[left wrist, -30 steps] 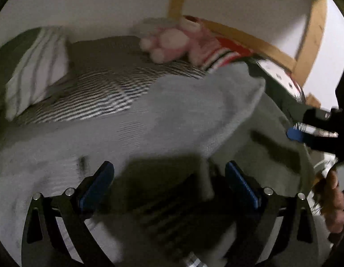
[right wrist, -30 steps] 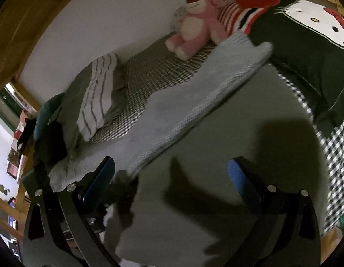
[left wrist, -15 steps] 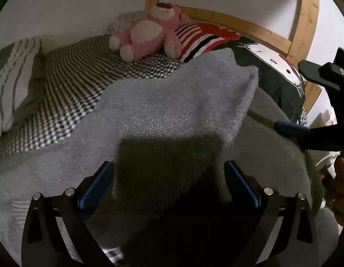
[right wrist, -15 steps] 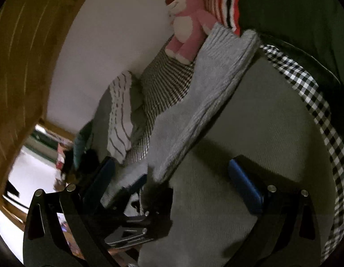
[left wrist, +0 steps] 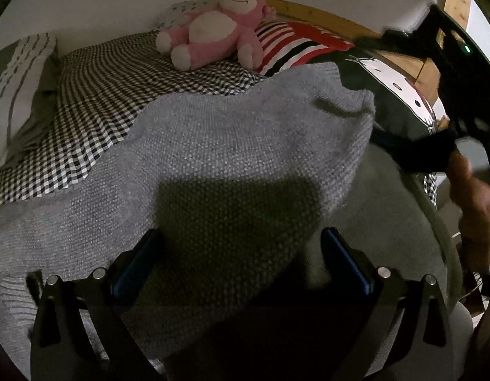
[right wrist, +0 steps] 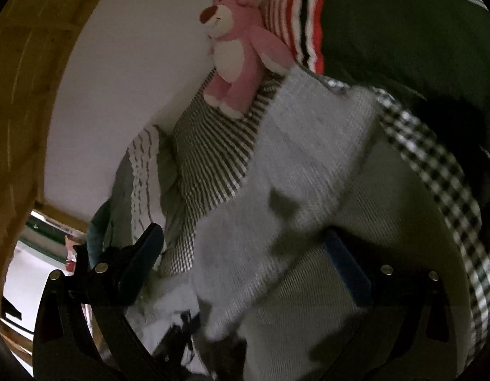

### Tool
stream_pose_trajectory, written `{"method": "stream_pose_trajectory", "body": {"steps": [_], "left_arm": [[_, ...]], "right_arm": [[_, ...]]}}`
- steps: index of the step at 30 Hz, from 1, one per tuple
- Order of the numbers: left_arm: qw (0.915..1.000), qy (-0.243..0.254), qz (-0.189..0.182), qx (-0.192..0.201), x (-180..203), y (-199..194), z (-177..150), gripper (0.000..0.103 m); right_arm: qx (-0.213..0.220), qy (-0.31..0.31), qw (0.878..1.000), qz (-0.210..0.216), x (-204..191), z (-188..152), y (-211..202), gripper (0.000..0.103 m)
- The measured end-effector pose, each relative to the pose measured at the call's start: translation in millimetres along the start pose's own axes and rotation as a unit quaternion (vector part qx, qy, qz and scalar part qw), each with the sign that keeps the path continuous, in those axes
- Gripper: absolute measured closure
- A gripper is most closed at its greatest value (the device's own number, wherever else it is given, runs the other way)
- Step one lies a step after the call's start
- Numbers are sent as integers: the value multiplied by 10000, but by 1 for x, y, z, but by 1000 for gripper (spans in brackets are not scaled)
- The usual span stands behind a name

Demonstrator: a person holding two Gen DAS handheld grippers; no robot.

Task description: Fold large clothes

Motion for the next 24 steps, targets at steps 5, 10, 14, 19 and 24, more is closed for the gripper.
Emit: {"method": "stream_pose_trajectory", "body": {"steps": [5,10,14,19,24], "left_arm": [[10000,-40,-21,-3,0,0,-2,4],[9993,-281,-217,110,-4,-10,-2,5],[9955,-694,-407,492,-21,-49,14,5],[9915,-631,38,1140,-49,-124,56,5],[9883,-956,-182,1171,-66,-153,71,5]], "right_arm": [[314,-286,9983,-389,-9,28,22,59],[296,-1137,9919,-486,-24,9,24,92],[711,-2189,9707,-693,-43,-15,16,92],[1656,-4268,8813,-1173,-82,-71,-1,93],[2652,-5855,7458,-1752,-99,-144,-1,93]]}}
Point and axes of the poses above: each gripper's, at about its wrist camera, not at the fingertips, and y roughly the way its jaws point, x to its right, z to its top, the point moved 7 cm from there along y, roughly the way its jaws point, and after that the axes turned 14 degrees about y, right-handed, at the moved point
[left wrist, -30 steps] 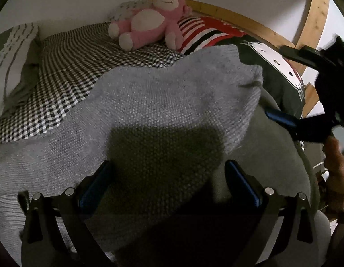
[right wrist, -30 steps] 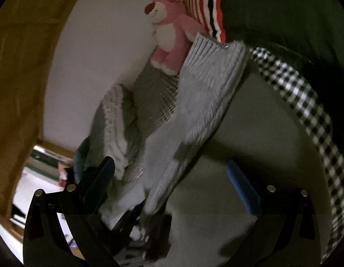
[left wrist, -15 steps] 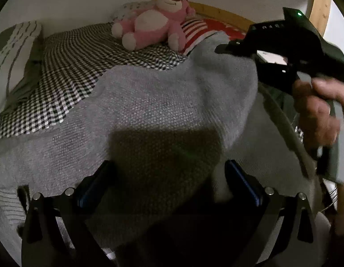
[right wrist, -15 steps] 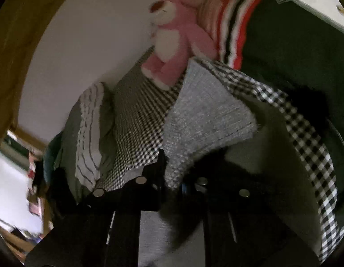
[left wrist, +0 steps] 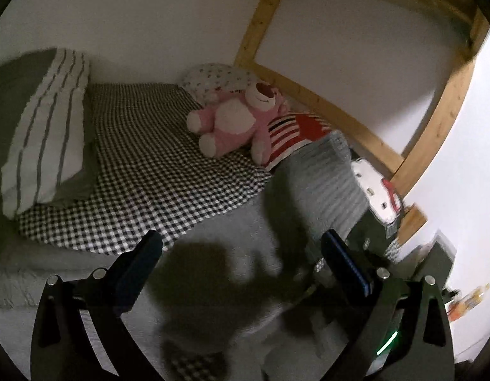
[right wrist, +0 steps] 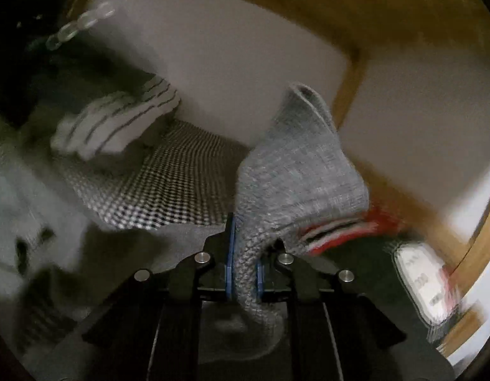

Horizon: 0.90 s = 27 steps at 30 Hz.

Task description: Fold large clothes

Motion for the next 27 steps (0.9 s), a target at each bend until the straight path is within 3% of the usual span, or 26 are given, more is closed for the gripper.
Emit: {"method": "stream_pose_trajectory", "body": {"steps": [4,8,11,14,17,20,22,24,25,27], "left_arm": [[9975,-534,-447,-101,-1,0,-1,5],[9920,-1145,-438,-311,-16,17,-14,5],[9808,-1738,-757,-462,-26,27,-31,5],[9672,-2268,-1090,-359,-32,24,-49,5],[9440,-2859,-1601,-377,-34,26,-73,5],[9050,-3588,-2266,-310,-35,39,-90,5],[8746,-4048,-2656,-239,-35,49,-95,5],[8544,-4253,-2983,-104,-35,54,-92,5],[8487,-4315,-3057,-32,-35,54,-90,5],[8468,-4291,-3143,49,-39,47,-84,5]], "right_arm": [[283,-875,9949,-406,-33,-12,-7,93],[492,-1155,9901,-624,-45,-15,-13,93],[568,-1131,9895,-699,-45,-11,-17,93],[600,-892,9913,-758,-37,-5,-19,93],[629,-731,9922,-792,-32,-1,-17,93],[802,-726,9913,-754,-35,3,-21,93],[955,-812,9896,-708,-36,3,-27,93],[1121,-1047,9862,-631,-47,2,-32,93],[1192,-1174,9842,-578,-52,0,-36,93],[1302,-1379,9805,-510,-58,-3,-43,93]]}}
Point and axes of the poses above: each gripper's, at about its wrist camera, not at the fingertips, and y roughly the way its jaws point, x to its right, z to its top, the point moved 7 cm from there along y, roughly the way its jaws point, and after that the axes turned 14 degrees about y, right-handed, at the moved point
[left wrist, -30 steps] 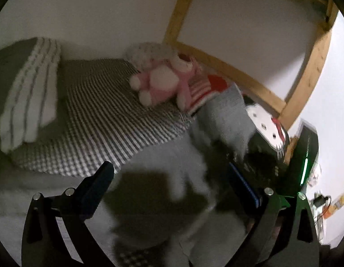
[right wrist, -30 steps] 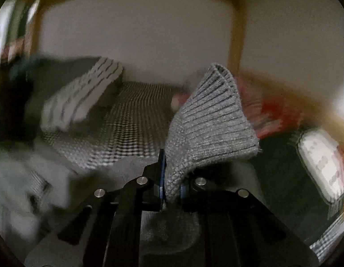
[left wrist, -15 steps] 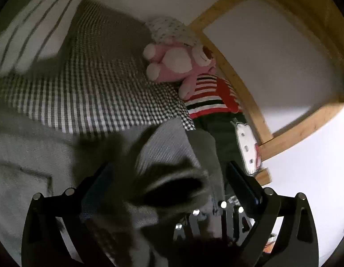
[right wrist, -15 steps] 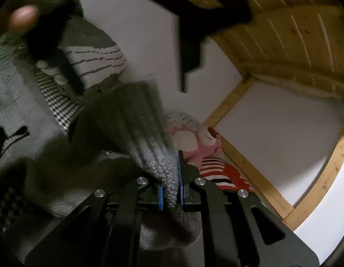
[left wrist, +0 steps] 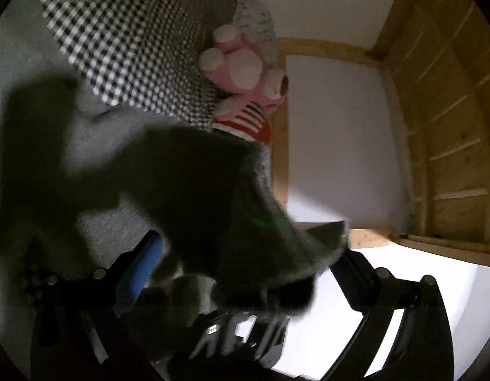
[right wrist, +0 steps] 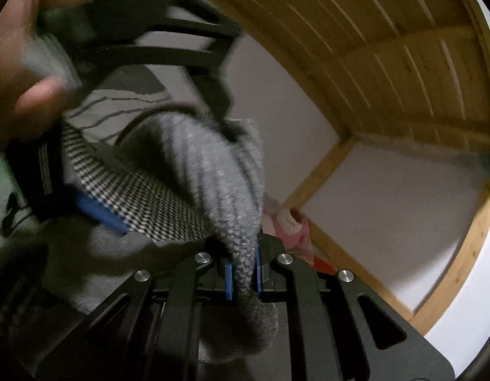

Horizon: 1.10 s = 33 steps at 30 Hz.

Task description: Fold large clothes

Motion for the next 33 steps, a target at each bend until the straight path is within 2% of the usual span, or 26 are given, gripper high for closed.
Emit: {"method": "stream_pose_trajectory", "body": {"steps": [2,3,4,6,7,10,16,20,25,27,28,29,31,32,33], "left_arm": [[9998,134,-22,136,7,-10,6,7],[9992,334,-3,219,12,-19,10,27],[9984,507,49,245,16,-24,12,53],[9962,780,298,260,21,-37,15,64],[9950,892,391,239,22,-40,16,75],[9922,1081,540,303,24,-62,13,82],[9865,1334,789,537,27,-137,-4,83],[9817,1443,1005,736,26,-194,-10,83],[9659,1654,1767,924,18,-281,6,83],[9537,1681,2308,941,3,-323,13,82],[9453,1677,2637,931,-6,-338,15,76],[9274,1619,3225,979,-22,-364,17,71],[9086,1458,3698,1284,-38,-404,15,48],[9015,1424,3807,1484,-41,-424,12,44],[8960,1438,3837,1710,-40,-444,9,34]], "right_arm": [[161,-217,9996,107,-11,1,-8,93],[212,-307,9992,138,-16,1,-11,93],[233,-354,9990,171,-18,2,-13,93],[192,-371,9987,283,-27,4,-18,93],[184,-390,9986,301,-30,6,-23,93],[201,-422,9983,351,-48,18,-35,93],[320,-403,9978,423,-96,49,-63,93],[427,-231,9965,681,-146,83,-86,93],[514,-12,9915,1197,-239,129,-116,93],[425,57,9889,1420,-275,137,-125,93],[381,25,9879,1504,-291,138,-128,93],[294,-33,9853,1680,-316,139,-133,93],[68,-158,9803,1969,-352,135,-140,93],[-107,-278,9760,2158,-371,132,-143,93],[-250,-429,9729,2258,-385,128,-147,93]]}}
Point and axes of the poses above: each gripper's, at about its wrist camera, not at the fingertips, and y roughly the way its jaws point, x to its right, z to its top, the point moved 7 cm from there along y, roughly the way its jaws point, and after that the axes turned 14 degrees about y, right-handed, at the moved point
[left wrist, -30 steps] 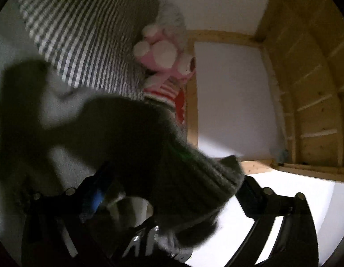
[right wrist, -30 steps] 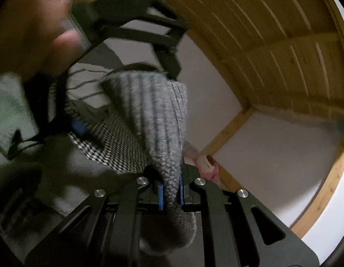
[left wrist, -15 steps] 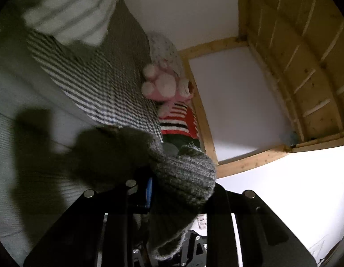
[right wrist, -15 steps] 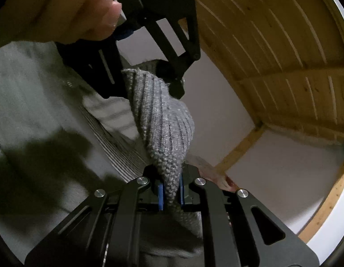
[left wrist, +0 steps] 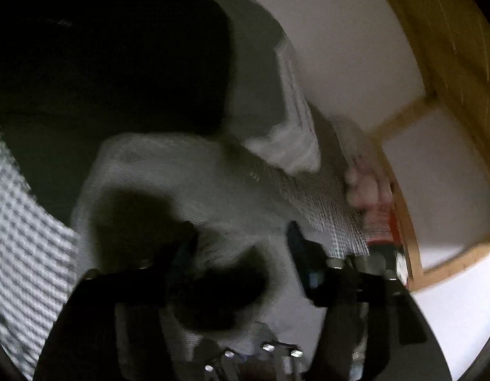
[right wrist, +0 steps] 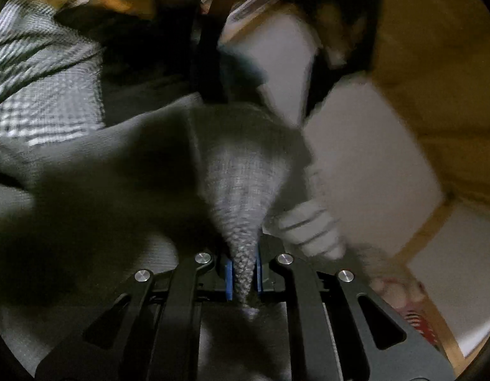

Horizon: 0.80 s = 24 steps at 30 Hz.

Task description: Fold large clothes

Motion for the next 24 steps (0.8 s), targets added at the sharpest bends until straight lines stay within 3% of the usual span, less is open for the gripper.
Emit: {"method": "stream_pose_trajectory", "body": {"steps": [1,2,4,7,10,11,12,13,15,18,21,24], "left_arm": [[9997,-16,102,207,-11,-17,2,23],[9993,-10,214,308,-17,-28,3,18],[9973,111,392,612,-24,-53,11,14],[9951,336,250,901,-6,-70,25,9],[9945,596,133,849,16,-67,31,8],[9943,645,96,841,23,-66,29,8],[9939,705,46,850,31,-66,28,8],[9935,735,11,866,36,-63,28,8],[9931,778,-84,875,42,-58,24,7],[9952,829,-74,519,57,-15,12,7],[9936,1042,373,222,56,16,-5,7],[9895,917,1120,-47,34,44,-31,7]], "right_arm": [[-47,-121,9999,0,-9,0,0,93],[-162,-275,9995,15,-18,-2,2,93],[-408,-526,9978,-24,-29,-4,8,91],[-575,-640,9962,93,-37,-5,11,88],[-1011,109,9903,949,-32,-3,-2,84],[-1113,439,9833,1368,-27,0,-6,73],[-1163,643,9750,1780,-21,-1,-14,53],[-1160,855,9588,2449,-15,-1,-30,6],[-938,1131,9449,2925,-5,4,-53,3],[-881,1230,9349,3209,4,10,-76,3],[-760,1227,9426,3011,39,-1,-88,3],[-1045,1592,9610,2006,107,-27,-53,3]]}}
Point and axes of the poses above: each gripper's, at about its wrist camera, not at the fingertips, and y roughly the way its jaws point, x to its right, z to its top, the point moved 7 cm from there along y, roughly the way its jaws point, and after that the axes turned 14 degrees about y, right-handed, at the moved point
